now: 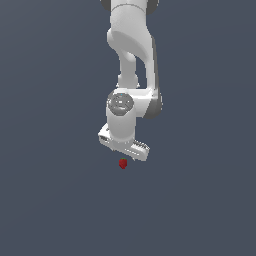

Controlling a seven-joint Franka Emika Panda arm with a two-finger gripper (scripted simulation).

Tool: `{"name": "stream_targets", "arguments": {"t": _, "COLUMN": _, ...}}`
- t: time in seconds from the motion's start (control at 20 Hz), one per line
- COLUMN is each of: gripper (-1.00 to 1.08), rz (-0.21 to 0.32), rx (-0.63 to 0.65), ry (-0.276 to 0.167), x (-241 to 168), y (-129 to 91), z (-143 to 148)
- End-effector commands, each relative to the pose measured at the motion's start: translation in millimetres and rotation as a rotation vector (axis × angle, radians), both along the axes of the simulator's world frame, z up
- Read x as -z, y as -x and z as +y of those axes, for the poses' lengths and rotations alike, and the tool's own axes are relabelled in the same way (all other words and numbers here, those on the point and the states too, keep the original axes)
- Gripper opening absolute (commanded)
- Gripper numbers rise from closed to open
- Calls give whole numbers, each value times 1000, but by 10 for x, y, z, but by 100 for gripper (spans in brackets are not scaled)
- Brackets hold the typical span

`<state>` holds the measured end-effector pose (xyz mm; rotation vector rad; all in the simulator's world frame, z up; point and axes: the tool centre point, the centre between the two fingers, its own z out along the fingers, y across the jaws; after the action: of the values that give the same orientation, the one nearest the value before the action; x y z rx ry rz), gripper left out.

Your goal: Pick up the object and move it to a goal position.

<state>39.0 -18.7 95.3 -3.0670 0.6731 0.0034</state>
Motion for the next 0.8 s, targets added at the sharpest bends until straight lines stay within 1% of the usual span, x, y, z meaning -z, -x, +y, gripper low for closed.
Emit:
{"name": "stream_targets", "arguments": {"t": 0.0, "gripper": 100, "rz": -1, "rx": 45, "ry": 1, "x": 89, "y": -38, "z": -19}}
{"name": "stream_targets", "arguments": {"t": 0.3, "gripper": 100, "rz": -2, "rx": 103, "ry": 2, "x": 211, "y": -81, "z": -44}}
{"name": "stream_targets", "arguments": {"t": 0.6, "gripper": 100, "rz": -1, "rx": 105, "ry": 2, "x": 235, "y": -80, "z": -44}}
{"name": "stream_targets", "arguments": {"t": 0.75, "gripper": 100, "rz": -1, "rx": 105, "ry": 2, "x": 311, "y": -79, "z": -44}}
